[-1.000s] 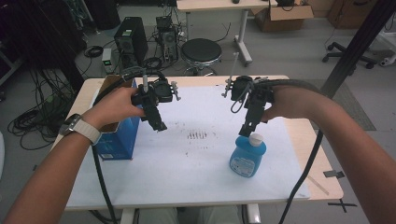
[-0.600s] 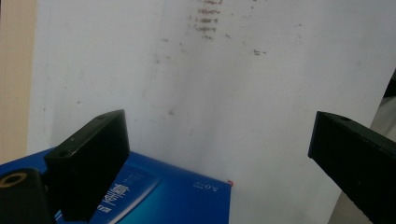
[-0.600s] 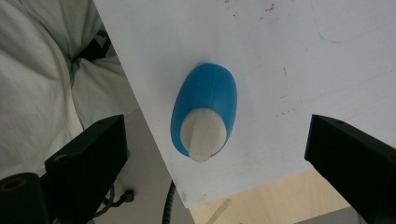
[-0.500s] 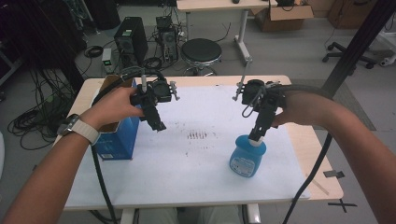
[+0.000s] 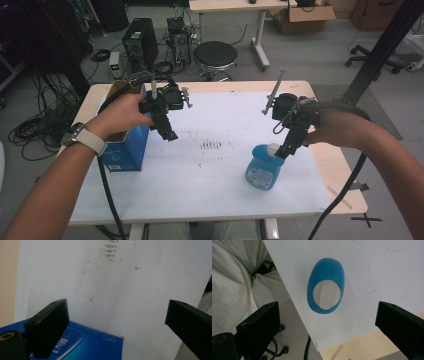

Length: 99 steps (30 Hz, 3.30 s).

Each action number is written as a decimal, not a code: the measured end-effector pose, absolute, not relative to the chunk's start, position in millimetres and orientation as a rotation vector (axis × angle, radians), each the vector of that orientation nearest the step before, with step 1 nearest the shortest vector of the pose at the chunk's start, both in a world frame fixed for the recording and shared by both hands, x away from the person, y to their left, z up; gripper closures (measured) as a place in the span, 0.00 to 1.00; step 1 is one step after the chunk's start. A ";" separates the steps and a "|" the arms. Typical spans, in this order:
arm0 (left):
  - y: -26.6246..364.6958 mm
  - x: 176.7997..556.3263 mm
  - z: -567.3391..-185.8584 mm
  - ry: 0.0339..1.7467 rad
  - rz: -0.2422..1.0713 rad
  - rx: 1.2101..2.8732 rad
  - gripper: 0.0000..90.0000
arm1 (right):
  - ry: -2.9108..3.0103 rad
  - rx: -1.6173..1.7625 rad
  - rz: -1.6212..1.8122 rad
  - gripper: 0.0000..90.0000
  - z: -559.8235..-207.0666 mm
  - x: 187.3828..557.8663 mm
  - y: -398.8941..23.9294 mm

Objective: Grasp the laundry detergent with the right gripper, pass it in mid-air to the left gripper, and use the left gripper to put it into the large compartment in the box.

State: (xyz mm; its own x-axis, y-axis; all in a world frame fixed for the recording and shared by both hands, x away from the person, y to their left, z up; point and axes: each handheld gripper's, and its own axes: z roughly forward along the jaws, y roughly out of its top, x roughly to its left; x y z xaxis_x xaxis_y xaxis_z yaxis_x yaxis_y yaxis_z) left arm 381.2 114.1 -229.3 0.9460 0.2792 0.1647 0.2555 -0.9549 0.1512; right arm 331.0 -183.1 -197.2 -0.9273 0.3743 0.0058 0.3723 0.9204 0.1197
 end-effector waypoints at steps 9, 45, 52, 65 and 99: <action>112.6 380.6 -229.0 0.402 0.283 2.976 0.07 | 3.060 0.671 0.183 0.07 -212.3 324.3 -192.7; 110.7 379.8 -229.1 0.397 0.284 2.975 0.07 | 2.979 0.864 0.404 0.07 -254.9 305.0 -214.0; 109.1 380.1 -229.8 0.393 0.282 2.982 0.06 | 2.934 0.866 0.511 0.07 -261.9 299.7 -219.8; 107.4 380.5 -230.8 0.387 0.274 2.984 0.06 | 2.824 0.897 0.739 0.07 -279.1 291.7 -235.0; 103.4 381.7 -233.6 0.388 0.268 2.988 0.06 | 2.627 0.823 1.078 0.07 -312.7 275.2 -261.1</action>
